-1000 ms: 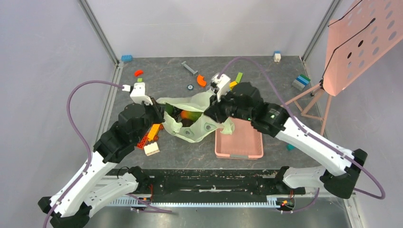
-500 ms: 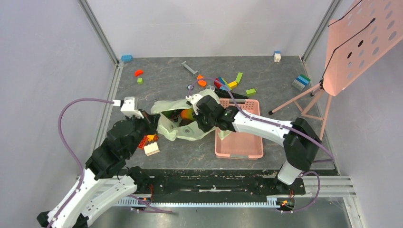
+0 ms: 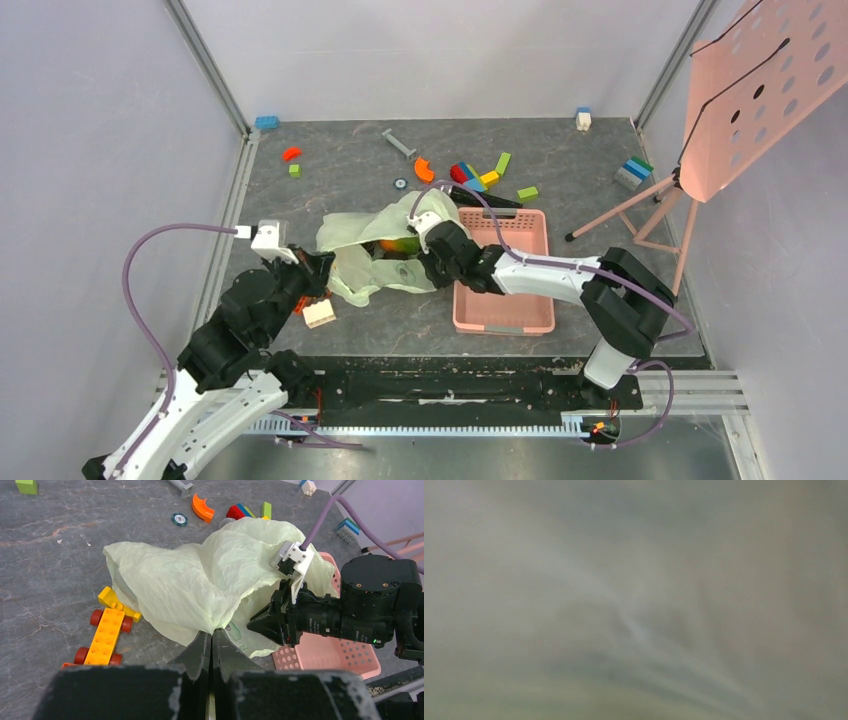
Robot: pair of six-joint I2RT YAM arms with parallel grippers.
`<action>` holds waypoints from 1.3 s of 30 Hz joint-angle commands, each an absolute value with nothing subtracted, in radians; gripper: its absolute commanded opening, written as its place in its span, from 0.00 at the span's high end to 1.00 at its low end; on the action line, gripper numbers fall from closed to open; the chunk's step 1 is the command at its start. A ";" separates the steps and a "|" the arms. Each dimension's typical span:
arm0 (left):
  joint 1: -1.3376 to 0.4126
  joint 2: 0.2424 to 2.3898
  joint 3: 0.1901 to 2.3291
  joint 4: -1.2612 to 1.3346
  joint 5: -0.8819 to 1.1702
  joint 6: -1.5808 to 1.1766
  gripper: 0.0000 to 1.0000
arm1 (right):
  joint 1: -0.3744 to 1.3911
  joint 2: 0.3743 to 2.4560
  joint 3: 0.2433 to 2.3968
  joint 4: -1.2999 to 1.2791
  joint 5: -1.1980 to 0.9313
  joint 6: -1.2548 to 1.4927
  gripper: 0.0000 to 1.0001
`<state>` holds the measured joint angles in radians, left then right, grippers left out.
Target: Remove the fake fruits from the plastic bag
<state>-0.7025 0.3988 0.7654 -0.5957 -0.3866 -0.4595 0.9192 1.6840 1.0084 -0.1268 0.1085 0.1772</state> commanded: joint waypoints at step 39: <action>-0.700 0.374 0.701 -0.583 -0.291 -0.524 0.97 | 0.958 1.868 1.375 -0.092 0.100 -0.719 0.34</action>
